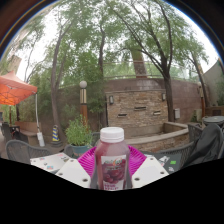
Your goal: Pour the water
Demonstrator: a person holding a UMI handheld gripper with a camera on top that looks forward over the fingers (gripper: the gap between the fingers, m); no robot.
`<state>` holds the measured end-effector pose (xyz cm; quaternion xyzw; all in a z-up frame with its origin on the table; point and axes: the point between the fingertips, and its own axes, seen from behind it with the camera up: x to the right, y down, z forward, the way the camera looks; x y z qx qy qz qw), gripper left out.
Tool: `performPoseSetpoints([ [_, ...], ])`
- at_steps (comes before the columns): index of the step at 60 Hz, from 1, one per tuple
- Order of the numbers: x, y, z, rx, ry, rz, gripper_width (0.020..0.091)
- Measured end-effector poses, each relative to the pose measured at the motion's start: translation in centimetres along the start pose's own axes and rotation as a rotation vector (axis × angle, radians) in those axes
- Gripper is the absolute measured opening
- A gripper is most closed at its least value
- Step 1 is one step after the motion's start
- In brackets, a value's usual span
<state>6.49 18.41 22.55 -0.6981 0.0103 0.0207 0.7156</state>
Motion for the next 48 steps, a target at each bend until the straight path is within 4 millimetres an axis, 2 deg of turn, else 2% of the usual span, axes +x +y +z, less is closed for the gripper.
performPoseSetpoints([
  [1,0.3,1.0,0.0,-0.008,-0.008,0.049,0.0413],
  [2,-0.2,3.5,-0.5,0.005,0.002,0.140,0.0412],
  [3,0.5,3.1,0.2,-0.016,-0.004,0.121,0.0412],
  [8,1.9,6.6,0.9,-0.063,-0.008,0.073,0.0412],
  [9,2.5,7.4,0.0,-0.062,-0.009,0.104,0.0412],
  [10,2.6,7.9,0.0,-0.069,-0.016,0.096,0.0412],
  [13,3.4,8.1,0.3,-0.091,-0.023,0.062,0.0412],
  [14,3.2,9.8,0.3,-0.085,-0.019,0.086,0.0413],
  [17,3.3,9.9,0.6,-0.094,-0.010,0.039,0.0413],
  [18,2.1,12.0,1.4,-0.091,-0.005,0.045,0.0412],
  [23,2.4,13.1,1.8,-0.097,0.000,-0.045,0.0413],
  [24,2.9,12.5,1.5,-0.103,-0.002,-0.059,0.0413],
  [27,2.2,13.2,1.3,-0.110,-0.011,-0.085,0.0414],
  [28,3.5,12.3,1.1,-0.097,-0.017,-0.086,0.0413],
  [32,3.8,12.3,1.1,-0.097,-0.010,-0.064,0.0413],
  [33,3.1,13.0,1.2,-0.099,-0.007,-0.055,0.0412],
  [35,3.2,13.2,1.3,-0.106,-0.005,-0.030,0.0414],
  [36,3.2,13.2,1.3,-0.103,-0.009,-0.025,0.0412],
  [37,4.2,12.4,1.1,-0.102,-0.013,-0.027,0.0412],
  [41,4.2,12.4,1.0,-0.098,-0.022,-0.030,0.0412],
  [43,4.1,12.3,0.9,-0.101,-0.024,-0.028,0.0421],
  [48,4.1,12.4,1.0,-0.099,-0.019,-0.016,0.0531],
])
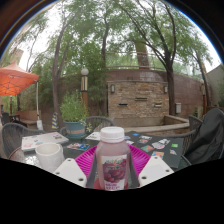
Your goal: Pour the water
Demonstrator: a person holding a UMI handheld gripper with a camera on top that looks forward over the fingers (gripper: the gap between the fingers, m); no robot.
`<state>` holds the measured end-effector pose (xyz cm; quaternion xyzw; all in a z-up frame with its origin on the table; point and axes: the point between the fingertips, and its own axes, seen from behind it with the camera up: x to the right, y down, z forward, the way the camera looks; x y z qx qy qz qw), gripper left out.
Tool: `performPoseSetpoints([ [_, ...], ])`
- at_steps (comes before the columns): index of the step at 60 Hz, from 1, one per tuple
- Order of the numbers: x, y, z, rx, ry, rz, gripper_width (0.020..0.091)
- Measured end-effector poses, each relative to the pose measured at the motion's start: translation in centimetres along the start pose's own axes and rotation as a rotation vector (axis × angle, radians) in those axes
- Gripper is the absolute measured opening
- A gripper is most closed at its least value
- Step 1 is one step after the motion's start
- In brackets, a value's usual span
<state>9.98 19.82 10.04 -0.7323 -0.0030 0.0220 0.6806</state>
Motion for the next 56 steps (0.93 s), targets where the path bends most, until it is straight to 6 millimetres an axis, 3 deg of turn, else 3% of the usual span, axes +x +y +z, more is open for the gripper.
performPoseSetpoints([
  [3,0.5,0.3,-0.3,-0.033,0.005,0.006,0.0596],
  [6,0.9,1.3,-0.6,-0.081,0.036,0.018,0.0735],
  [9,1.3,0.7,-1.5,-0.074,0.053,0.025,0.0850],
  [14,1.2,-0.4,-3.5,-0.073,0.057,-0.001,0.0836],
  [21,-0.5,-1.9,-8.3,-0.082,0.025,-0.052,0.0842],
  [33,-2.5,-3.2,-20.2,-0.098,0.047,-0.073,0.0845],
  [44,-6.6,-2.1,-31.3,-0.114,-0.002,-0.055,0.0843],
  [56,-8.8,-0.8,-39.1,-0.127,-0.001,-0.082,0.0844],
])
